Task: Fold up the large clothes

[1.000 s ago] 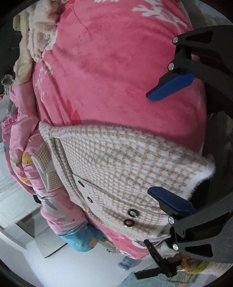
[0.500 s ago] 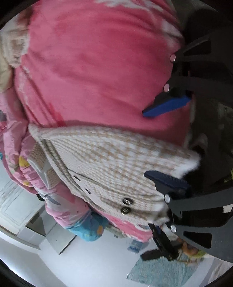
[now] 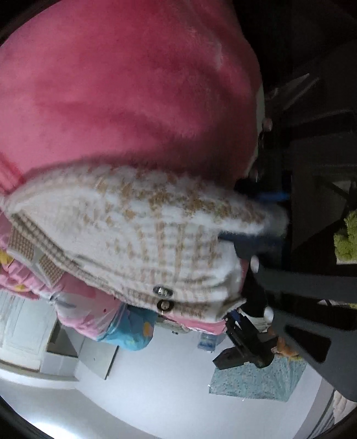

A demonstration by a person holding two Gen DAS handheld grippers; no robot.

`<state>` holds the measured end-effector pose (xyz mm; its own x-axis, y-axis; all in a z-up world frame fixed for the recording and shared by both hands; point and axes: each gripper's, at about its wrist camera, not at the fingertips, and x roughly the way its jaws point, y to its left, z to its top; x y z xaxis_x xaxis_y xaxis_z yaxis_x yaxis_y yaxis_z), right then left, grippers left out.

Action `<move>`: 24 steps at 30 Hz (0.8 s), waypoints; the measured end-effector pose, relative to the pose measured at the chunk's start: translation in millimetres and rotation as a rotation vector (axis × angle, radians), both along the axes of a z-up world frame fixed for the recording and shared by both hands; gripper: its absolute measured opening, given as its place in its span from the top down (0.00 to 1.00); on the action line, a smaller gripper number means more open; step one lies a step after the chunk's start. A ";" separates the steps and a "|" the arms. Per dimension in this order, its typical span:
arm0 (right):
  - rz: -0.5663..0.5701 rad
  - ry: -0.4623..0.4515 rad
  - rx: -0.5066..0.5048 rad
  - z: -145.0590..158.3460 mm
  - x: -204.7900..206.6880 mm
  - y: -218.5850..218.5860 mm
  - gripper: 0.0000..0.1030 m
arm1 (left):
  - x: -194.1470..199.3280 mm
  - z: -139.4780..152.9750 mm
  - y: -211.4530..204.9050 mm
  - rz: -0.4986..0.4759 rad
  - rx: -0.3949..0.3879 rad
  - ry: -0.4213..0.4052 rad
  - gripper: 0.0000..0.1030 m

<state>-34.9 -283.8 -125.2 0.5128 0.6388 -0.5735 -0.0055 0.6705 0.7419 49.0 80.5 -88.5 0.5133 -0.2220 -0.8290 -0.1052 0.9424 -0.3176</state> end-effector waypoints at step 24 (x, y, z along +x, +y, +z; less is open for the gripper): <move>-0.099 -0.241 -0.060 102.7 -125.1 -44.0 0.92 | -140.5 104.5 -16.6 -0.206 0.137 -0.248 0.93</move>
<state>-160.0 -327.8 -22.5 0.6974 0.5472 -0.4628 -0.1089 0.7192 0.6862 -91.6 63.9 16.0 0.6585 -0.2373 -0.7141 0.1563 0.9714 -0.1787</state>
